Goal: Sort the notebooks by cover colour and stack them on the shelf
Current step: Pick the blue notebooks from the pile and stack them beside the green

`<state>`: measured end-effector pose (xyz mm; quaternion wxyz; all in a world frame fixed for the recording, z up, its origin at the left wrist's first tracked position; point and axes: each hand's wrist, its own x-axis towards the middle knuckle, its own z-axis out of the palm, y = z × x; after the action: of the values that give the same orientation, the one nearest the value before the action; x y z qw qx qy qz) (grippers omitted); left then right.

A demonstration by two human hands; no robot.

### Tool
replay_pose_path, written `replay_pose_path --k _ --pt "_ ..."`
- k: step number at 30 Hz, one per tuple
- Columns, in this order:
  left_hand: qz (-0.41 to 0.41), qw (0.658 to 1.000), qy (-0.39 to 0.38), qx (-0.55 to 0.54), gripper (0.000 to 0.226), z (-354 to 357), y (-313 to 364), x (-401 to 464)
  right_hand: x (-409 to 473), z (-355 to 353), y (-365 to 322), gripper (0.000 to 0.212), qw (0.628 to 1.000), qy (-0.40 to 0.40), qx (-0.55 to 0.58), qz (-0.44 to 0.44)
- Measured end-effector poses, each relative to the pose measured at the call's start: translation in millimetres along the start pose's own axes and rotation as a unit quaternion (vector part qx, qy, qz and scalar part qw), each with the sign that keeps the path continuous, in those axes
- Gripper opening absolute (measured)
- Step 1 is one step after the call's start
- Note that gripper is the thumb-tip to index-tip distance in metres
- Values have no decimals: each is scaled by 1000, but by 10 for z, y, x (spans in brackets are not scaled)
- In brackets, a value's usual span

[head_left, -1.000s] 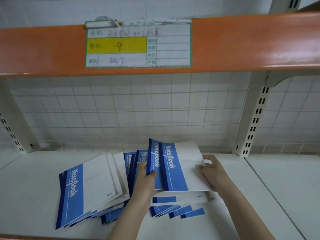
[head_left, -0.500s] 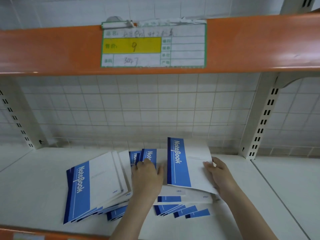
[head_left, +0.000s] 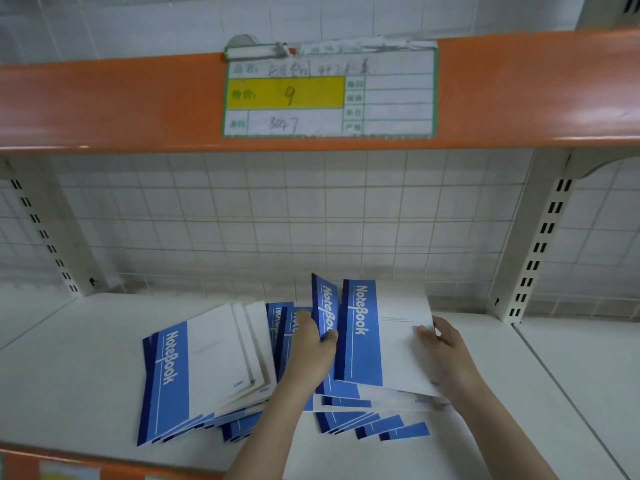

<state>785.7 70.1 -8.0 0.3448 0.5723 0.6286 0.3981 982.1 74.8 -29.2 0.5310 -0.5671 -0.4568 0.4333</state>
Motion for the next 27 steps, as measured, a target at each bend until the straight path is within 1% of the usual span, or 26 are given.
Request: replay_pose_path --k 2,4,5,7,9,10,11,12,13,14,15,16,17,18,19,20,21,23,25,27 --pt "-1 995 -12 -98 34 24 46 -23 10 12 2 11 999 17 -12 -33" --pt "6 989 -15 -150 31 50 82 -41 3 39 5 14 998 15 -17 -59" --pt "7 986 -18 -165 33 64 100 -46 -3 55 6 15 998 10 -8 -56" --pt "-11 983 -44 -176 46 80 144 -76 -15 65 -4 15 1000 -6 17 -20" --pt "-50 976 -62 -203 64 88 178 -68 -20 42 -28 17 998 -26 50 25" --pt "-58 974 -62 -209 66 77 176 -54 -15 21 -39 17 997 -31 66 36" --pt "-49 979 -54 -190 62 61 156 -46 -8 -5 -46 17 996 -29 78 44" --pt "-14 991 -38 -124 53 45 133 -36 -6 -25 -58 16 995 -22 86 51" --pt "36 999 -15 -13 43 36 84 -19 -1 -40 -61 16 994 -11 93 59" --pt "71 991 0 111 32 35 39 -19 5 -44 -62 15 993 -2 98 65" --pt "96 973 0 212 26 50 -11 -42 12 -38 -56 15 993 6 101 67" --pt "102 956 -12 275 29 81 -63 -68 18 -29 -52 15 993 10 98 66" --pt "96 949 -27 299 38 125 -103 -94 26 -17 -43 15 994 13 89 61" --pt "84 952 -40 292 46 168 -131 -108 32 -5 -32 15 995 13 78 55" --pt "77 959 -44 268 50 200 -150 -103 34 6 -16 15 997 11 66 50" --pt "71 965 -42 247 48 211 -152 -97 33 17 -2 14 997 11 58 47" --pt "64 970 -40 229 44 218 -154 -79 33 21 12 14 997 14 52 47" --pt "64 977 -43 197 26 215 -158 -42 39 18 29 13 998 21 41 43" --pt "52 988 -23 141 9 175 -183 -14 44 18 34 12 998 25 37 40" --pt "14 1000 -12 18 16 118 -185 1 41 29 38 13 999 21 29 39"
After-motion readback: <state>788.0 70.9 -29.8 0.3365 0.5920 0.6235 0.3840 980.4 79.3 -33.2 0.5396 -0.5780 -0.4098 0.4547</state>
